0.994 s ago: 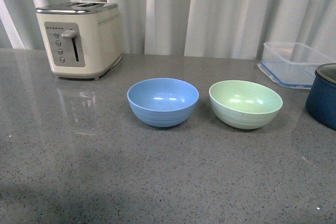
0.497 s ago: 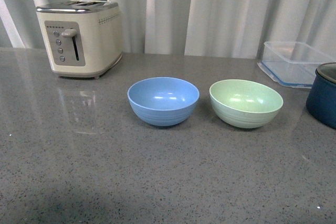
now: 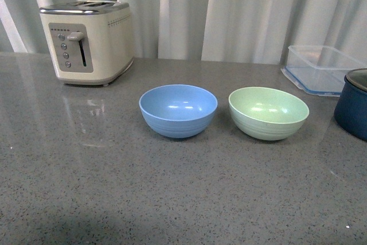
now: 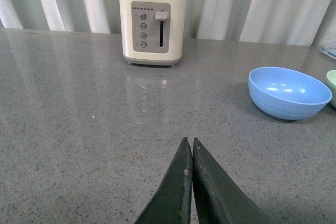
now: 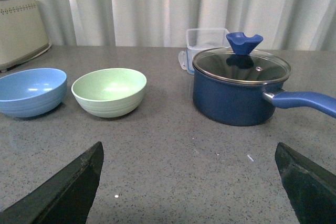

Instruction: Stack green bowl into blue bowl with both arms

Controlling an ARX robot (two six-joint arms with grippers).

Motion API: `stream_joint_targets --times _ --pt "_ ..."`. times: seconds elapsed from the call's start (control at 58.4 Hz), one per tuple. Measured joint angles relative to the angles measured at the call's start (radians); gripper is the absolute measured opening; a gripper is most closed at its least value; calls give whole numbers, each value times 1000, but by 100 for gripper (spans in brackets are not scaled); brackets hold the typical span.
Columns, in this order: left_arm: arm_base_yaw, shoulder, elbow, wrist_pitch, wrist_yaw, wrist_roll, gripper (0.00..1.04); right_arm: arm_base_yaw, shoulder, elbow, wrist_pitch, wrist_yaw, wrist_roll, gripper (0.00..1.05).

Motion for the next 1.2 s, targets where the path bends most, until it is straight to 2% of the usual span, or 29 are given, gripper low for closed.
stream_joint_targets --times 0.754,0.874,1.165,1.2 --pt "0 -266 0 -262 0 0 4 0 0 0 0 0 0 95" --pt "0 -406 0 -430 0 0 4 0 0 0 0 0 0 95" --pt "0 -437 0 -439 0 0 4 0 0 0 0 0 0 95" --pt "0 -437 0 -439 0 0 8 0 0 0 0 0 0 95"
